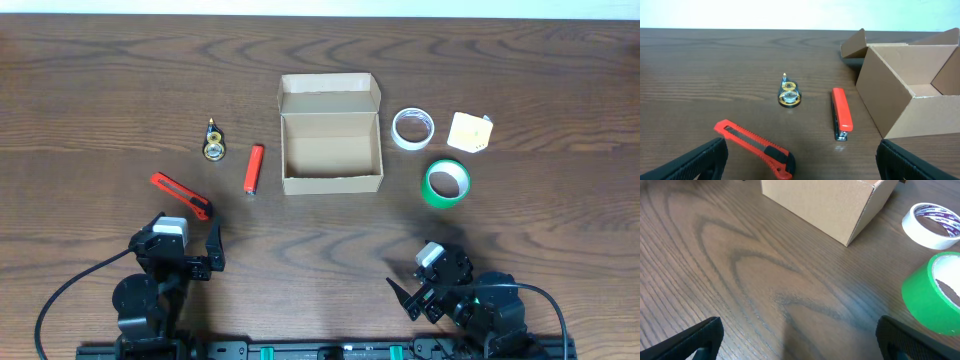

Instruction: Pack container

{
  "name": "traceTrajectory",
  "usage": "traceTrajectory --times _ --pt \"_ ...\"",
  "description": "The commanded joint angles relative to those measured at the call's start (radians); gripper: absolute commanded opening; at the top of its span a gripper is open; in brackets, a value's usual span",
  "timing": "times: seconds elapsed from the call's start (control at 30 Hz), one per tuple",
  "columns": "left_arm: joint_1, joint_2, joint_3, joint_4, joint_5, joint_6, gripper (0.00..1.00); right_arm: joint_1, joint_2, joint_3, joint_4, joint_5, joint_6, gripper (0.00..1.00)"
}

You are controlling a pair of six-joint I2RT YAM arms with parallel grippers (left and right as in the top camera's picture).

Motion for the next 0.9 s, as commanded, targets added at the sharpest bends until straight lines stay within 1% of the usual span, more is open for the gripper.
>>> traceTrajectory --times 0.0,0.67,0.7,0.77,0.83,0.87 --pt "0.006 -0.008 -0.024 -0.002 -0.003 -0.011 0.95 0.008 -0.009 -0.003 0.001 0.000 -0.002 1.00" --pt "0.006 -0.008 -0.024 -0.002 -0.003 -0.011 0.96 0.008 -0.009 -0.003 0.007 -0.002 0.005 0.99" --pt "0.006 -0.008 -0.024 -0.002 -0.003 -0.011 0.95 0.008 -0.009 -0.003 0.013 -0.001 0.031 0.99" --pt "0.006 -0.008 -0.024 -0.002 -0.003 -0.011 0.95 0.008 -0.009 -0.003 0.047 0.000 0.138 0.99" --pt "0.006 -0.008 -0.024 -0.002 -0.003 -0.011 0.95 0.008 -0.009 -0.003 0.099 0.006 0.308 0.99" --pt "0.006 -0.008 -0.024 -0.002 -0.003 -0.011 0.95 0.008 -0.009 -0.003 0.129 0.027 0.436 0.99"
